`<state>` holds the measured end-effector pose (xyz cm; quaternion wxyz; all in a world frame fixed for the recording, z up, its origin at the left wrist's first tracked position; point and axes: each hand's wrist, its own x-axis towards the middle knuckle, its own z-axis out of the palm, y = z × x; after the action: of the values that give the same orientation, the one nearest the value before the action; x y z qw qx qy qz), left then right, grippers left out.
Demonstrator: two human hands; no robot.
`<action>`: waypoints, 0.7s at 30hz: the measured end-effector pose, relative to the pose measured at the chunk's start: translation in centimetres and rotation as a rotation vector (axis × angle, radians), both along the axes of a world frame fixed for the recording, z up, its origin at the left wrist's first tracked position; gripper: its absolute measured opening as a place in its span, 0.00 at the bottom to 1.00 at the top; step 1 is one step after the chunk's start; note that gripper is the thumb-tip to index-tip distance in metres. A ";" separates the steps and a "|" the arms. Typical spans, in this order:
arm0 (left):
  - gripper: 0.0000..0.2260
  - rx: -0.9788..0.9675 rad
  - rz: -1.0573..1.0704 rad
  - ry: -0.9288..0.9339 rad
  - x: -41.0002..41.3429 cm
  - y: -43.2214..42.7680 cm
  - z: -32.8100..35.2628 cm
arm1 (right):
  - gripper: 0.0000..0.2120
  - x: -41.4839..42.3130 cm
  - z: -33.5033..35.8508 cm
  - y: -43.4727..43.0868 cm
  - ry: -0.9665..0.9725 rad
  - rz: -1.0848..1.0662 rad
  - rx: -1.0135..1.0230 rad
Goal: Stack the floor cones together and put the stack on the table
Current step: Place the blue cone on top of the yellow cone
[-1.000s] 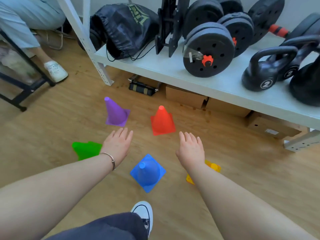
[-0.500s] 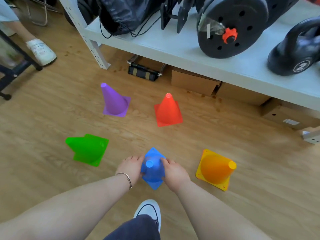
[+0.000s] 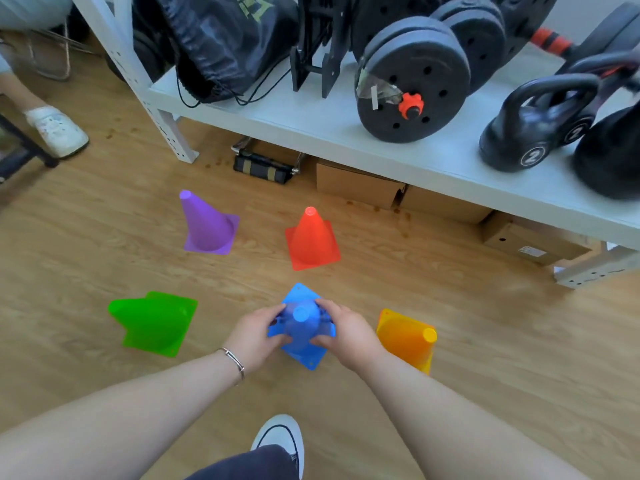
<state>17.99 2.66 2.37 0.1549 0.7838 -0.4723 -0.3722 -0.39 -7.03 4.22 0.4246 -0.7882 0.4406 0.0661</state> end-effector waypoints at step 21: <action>0.24 -0.180 -0.507 -0.065 -12.9 -13.0 11.6 | 0.32 -17.0 11.2 -5.5 -0.145 -0.349 0.040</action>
<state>5.13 -10.35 13.97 0.1106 0.6350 -0.6897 -0.3300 -17.39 -12.53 15.45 0.4760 -0.6938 0.5375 -0.0567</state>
